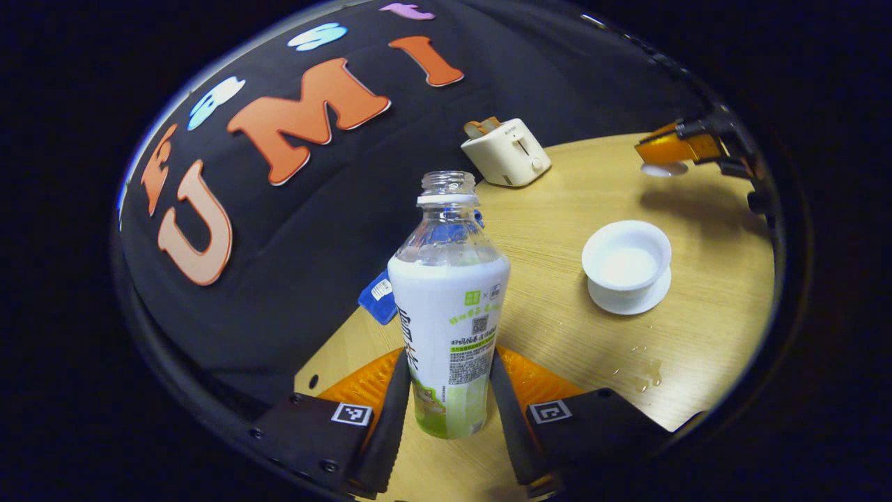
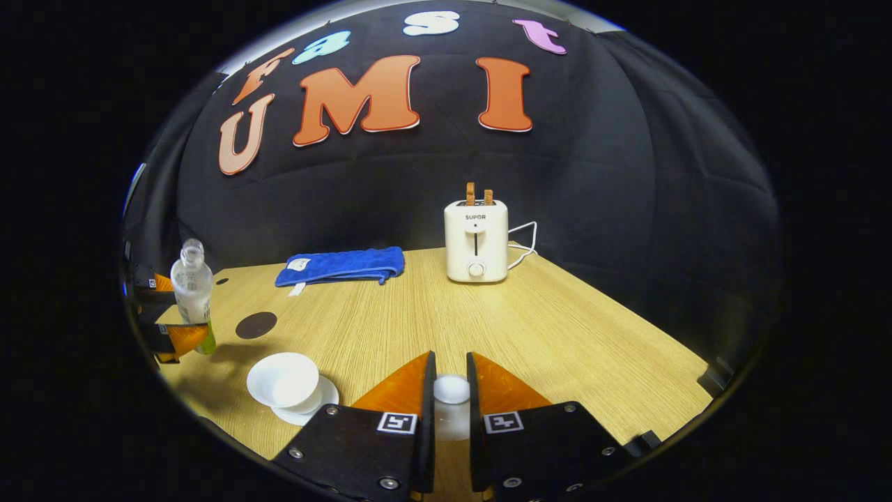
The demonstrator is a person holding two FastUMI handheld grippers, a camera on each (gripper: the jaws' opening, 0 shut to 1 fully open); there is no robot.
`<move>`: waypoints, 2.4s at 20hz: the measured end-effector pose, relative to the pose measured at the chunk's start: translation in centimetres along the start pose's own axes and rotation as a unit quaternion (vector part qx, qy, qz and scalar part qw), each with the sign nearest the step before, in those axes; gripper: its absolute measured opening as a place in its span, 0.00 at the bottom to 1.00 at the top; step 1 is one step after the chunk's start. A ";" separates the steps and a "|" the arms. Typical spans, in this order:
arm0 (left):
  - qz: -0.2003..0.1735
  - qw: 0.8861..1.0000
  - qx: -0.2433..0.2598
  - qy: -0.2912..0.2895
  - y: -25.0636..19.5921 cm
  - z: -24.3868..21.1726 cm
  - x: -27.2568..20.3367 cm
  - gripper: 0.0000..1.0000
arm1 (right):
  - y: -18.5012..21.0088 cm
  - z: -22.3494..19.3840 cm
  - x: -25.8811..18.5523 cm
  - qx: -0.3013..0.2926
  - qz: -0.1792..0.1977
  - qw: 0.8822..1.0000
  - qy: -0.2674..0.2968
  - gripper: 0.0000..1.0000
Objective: Open the teacup lid with one hand, grasp the water bottle and pour water into the teacup with the other hand; after pouring, place the water bottle on the coaster and then close the teacup lid.
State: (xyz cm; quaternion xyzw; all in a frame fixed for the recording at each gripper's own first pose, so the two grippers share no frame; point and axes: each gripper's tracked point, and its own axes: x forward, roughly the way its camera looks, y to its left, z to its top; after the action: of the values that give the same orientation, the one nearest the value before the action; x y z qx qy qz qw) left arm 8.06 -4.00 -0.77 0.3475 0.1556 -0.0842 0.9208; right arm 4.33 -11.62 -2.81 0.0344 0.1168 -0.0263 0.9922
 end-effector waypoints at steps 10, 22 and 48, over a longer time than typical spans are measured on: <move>0.007 0.970 -0.241 -0.043 5.7 2.4 2.4 0.63 | 0.2 -0.2 0.1 0.008 0.008 1.000 0.004 0.20; 0.021 0.950 -0.300 -0.084 8.0 2.8 8.9 0.67 | -0.1 -0.8 0.4 0.011 -0.003 1.000 0.016 0.21; 0.012 0.941 -0.333 -0.053 7.4 -1.4 11.1 0.73 | 0.1 -1.6 0.6 0.010 -0.011 0.999 0.030 0.21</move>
State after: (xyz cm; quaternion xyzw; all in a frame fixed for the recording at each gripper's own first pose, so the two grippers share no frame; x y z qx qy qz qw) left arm 20.12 1.90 -1.02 0.0175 0.1220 -0.0348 0.9918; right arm 4.60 -11.43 -4.51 0.0433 0.1464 -0.0369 0.9876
